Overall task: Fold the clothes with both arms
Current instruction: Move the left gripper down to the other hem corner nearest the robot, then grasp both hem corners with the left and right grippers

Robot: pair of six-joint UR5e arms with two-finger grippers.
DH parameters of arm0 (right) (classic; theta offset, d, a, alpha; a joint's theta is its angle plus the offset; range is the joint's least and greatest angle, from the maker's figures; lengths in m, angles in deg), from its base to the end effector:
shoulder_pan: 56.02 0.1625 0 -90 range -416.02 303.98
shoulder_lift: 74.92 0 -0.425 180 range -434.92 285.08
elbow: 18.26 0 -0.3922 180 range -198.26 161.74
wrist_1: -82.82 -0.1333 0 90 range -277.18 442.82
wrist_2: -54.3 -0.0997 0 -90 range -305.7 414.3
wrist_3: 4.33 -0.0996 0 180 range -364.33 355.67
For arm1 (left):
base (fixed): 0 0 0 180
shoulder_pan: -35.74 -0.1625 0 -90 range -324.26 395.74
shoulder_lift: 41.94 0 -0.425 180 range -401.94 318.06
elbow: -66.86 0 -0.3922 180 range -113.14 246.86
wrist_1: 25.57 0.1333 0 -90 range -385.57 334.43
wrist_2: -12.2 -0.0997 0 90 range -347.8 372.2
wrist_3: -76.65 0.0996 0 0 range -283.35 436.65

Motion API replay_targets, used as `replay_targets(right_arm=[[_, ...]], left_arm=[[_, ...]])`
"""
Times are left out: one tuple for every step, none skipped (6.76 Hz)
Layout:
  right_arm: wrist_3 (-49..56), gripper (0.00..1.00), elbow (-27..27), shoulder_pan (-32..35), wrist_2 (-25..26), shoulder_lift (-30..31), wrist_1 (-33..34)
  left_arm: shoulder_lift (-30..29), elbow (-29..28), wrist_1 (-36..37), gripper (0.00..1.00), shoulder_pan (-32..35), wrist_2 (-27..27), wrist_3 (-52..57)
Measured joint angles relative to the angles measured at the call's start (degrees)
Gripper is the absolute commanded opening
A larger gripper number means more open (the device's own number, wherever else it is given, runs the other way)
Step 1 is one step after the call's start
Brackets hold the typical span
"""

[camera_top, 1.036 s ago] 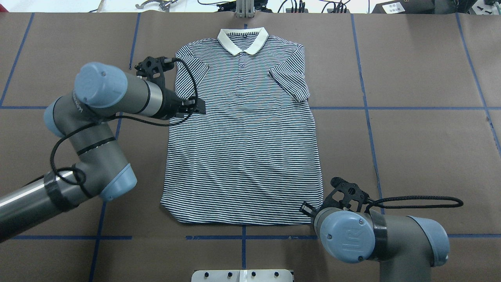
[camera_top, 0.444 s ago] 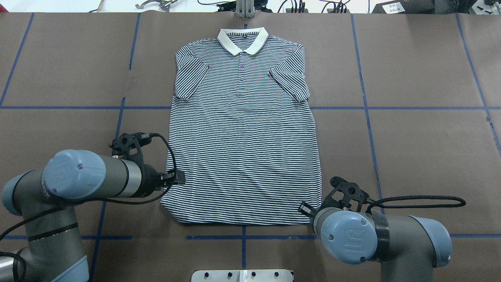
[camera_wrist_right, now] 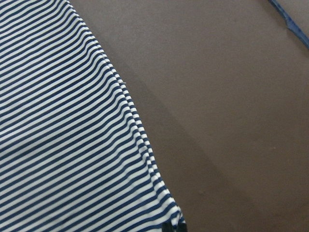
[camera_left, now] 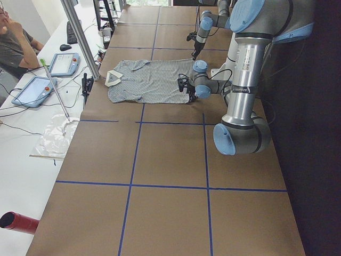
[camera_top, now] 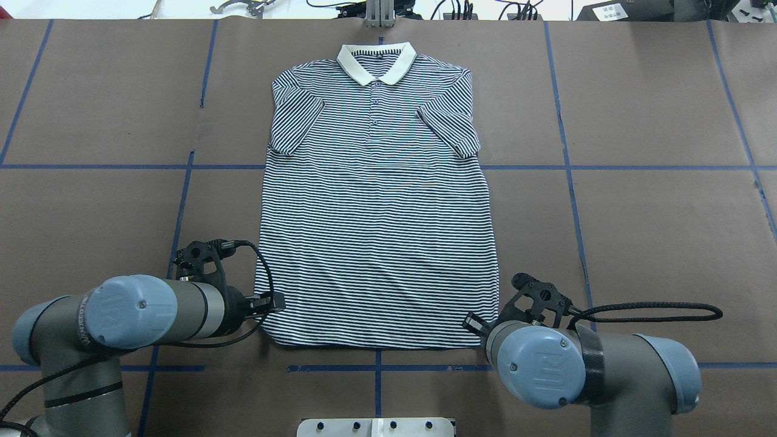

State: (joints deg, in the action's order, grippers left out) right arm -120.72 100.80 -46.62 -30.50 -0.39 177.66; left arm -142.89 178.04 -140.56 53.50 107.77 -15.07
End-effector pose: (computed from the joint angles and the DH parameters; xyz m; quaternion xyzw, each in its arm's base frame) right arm -0.5026 -0.2275 0.3097 -0.0079 -0.3417 0.3034 0.8895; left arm 0.4863 -0.2856 0.3413 0.0244 0.4788 -0.1255 0.8686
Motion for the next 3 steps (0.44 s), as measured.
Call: replay_targets(right_arm=[[0.0, 0.0, 0.0, 0.0, 0.0, 0.1, 0.0], [0.0, 0.0, 0.0, 0.0, 0.0, 0.0, 0.0], [0.0, 0.0, 0.0, 0.1, -0.1, 0.0, 0.0]], left_arm=[[0.0, -0.3, 0.0, 0.68, -0.5, -0.1, -0.1], [0.0, -0.5, 0.0, 0.46, -1.0, -0.2, -0.1], [-0.1, -0.6, 0.0, 0.16, -1.5, -0.3, -0.1]])
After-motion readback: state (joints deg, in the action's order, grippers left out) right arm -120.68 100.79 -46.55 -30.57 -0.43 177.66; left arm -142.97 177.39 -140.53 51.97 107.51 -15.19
